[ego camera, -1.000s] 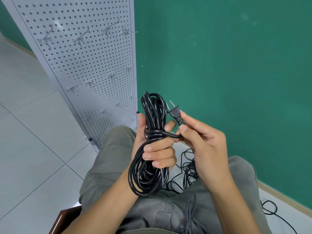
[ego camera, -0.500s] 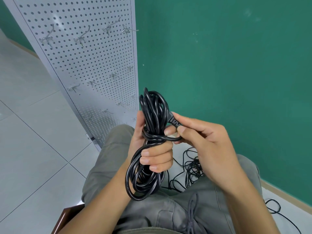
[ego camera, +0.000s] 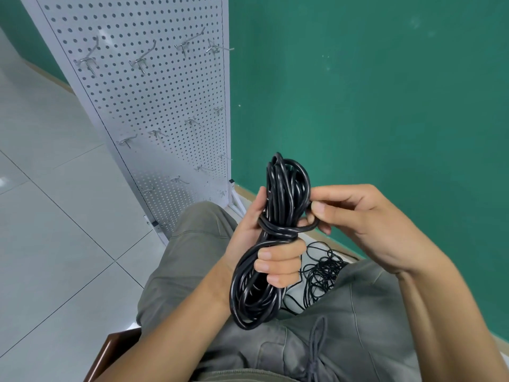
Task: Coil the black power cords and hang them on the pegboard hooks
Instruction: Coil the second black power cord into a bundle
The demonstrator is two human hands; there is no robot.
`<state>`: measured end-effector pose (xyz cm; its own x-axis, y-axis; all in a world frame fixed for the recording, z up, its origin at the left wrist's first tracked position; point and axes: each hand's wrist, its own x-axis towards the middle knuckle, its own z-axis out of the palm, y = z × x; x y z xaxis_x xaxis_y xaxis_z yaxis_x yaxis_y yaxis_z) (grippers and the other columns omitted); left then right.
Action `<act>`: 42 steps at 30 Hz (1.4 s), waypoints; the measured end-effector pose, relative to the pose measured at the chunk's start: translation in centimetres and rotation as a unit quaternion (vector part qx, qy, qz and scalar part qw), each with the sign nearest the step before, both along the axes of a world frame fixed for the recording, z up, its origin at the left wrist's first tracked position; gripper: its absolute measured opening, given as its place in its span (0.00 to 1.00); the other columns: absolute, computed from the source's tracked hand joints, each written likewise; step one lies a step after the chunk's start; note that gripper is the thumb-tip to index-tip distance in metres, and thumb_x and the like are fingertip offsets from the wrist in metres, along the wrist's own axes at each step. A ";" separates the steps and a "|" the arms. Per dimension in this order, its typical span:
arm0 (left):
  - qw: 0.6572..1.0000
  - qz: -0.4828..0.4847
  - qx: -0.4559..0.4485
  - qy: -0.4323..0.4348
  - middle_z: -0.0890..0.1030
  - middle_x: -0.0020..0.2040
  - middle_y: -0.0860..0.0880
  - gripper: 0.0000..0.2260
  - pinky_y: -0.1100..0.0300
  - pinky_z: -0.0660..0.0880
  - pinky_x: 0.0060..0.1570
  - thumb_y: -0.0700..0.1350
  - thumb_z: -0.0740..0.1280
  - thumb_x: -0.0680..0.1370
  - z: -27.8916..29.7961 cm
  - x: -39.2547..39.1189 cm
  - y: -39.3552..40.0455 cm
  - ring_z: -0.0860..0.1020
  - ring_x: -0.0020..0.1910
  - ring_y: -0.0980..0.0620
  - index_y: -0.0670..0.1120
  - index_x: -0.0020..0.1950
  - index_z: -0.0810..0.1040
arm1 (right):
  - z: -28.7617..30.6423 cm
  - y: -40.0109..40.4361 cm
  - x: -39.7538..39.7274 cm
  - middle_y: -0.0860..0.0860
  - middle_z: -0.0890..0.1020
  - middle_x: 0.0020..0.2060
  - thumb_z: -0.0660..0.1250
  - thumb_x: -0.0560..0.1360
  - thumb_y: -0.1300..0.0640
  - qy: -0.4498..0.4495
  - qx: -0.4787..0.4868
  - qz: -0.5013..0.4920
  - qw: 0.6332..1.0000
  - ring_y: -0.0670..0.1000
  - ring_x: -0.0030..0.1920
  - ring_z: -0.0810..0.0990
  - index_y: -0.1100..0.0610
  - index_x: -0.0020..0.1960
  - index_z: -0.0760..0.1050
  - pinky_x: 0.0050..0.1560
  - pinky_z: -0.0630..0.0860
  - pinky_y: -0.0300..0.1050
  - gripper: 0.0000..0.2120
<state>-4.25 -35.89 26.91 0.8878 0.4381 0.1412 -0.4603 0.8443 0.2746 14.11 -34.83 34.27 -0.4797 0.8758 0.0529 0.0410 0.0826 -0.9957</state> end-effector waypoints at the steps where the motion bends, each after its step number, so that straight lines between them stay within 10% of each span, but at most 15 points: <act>1: 1.000 0.003 0.002 -0.016 0.76 0.29 0.45 0.30 0.58 0.73 0.31 0.68 0.64 0.79 -0.4 0.2 0.2 0.75 0.25 0.48 0.39 0.55 0.80 | 0.1 0.1 0.1 0.64 0.80 0.41 0.67 0.77 0.64 -0.007 0.001 0.010 1.000 0.56 0.42 0.70 0.61 0.57 0.85 0.38 0.70 0.40 0.12; 8: 0.994 0.012 0.076 0.080 0.76 0.28 0.49 0.28 0.59 0.64 0.27 0.69 0.63 0.78 -0.1 -0.7 0.0 0.67 0.22 0.52 0.44 0.57 0.77 | 0.7 -0.1 0.4 0.57 0.83 0.37 0.66 0.79 0.70 -0.121 0.063 0.009 0.991 0.45 0.37 0.75 0.62 0.47 0.85 0.38 0.74 0.40 0.10; 16: 0.957 0.059 0.164 0.233 0.73 0.27 0.50 0.28 0.60 0.74 0.29 0.71 0.63 0.76 1.9 -0.9 -0.2 0.73 0.23 0.54 0.45 0.46 0.77 | -3.4 -1.4 -0.3 0.65 0.84 0.51 0.71 0.75 0.61 0.070 0.027 -0.139 0.987 0.57 0.52 0.82 0.63 0.53 0.82 0.63 0.75 0.67 0.08; 20: 0.955 0.060 0.163 0.239 0.73 0.27 0.49 0.31 0.60 0.74 0.29 0.72 0.66 0.73 1.9 -0.4 -0.6 0.73 0.23 0.53 0.42 0.47 0.74 | -3.7 -1.5 0.7 0.58 0.86 0.51 0.79 0.70 0.45 0.087 0.036 -0.107 0.990 0.55 0.53 0.83 0.58 0.53 0.85 0.62 0.77 0.56 0.20; 30: 0.966 0.066 0.135 0.210 0.74 0.26 0.50 0.29 0.61 0.75 0.28 0.71 0.64 0.75 2.3 0.5 -1.1 0.74 0.22 0.54 0.43 0.51 0.72 | -1.0 -0.7 2.5 0.66 0.84 0.44 0.72 0.76 0.59 0.007 0.031 -0.015 0.999 0.57 0.46 0.81 0.63 0.51 0.85 0.54 0.75 0.54 0.08; 36: 0.973 0.106 0.085 0.188 0.73 0.25 0.50 0.27 0.61 0.74 0.27 0.70 0.58 0.79 2.2 0.3 -0.6 0.73 0.22 0.55 0.46 0.50 0.77 | -1.6 -0.8 2.0 0.59 0.84 0.56 0.65 0.81 0.60 -0.055 0.022 -0.027 0.998 0.61 0.53 0.78 0.58 0.62 0.82 0.59 0.71 0.64 0.12; 42: 0.956 0.150 0.080 0.238 0.70 0.24 0.51 0.30 0.61 0.72 0.26 0.70 0.49 0.81 2.9 0.4 -0.5 0.71 0.21 0.55 0.49 0.45 0.80 | -1.4 -2.3 0.6 0.52 0.77 0.68 0.59 0.79 0.42 -0.021 -0.026 -0.073 0.997 0.51 0.63 0.74 0.51 0.66 0.81 0.61 0.66 0.46 0.23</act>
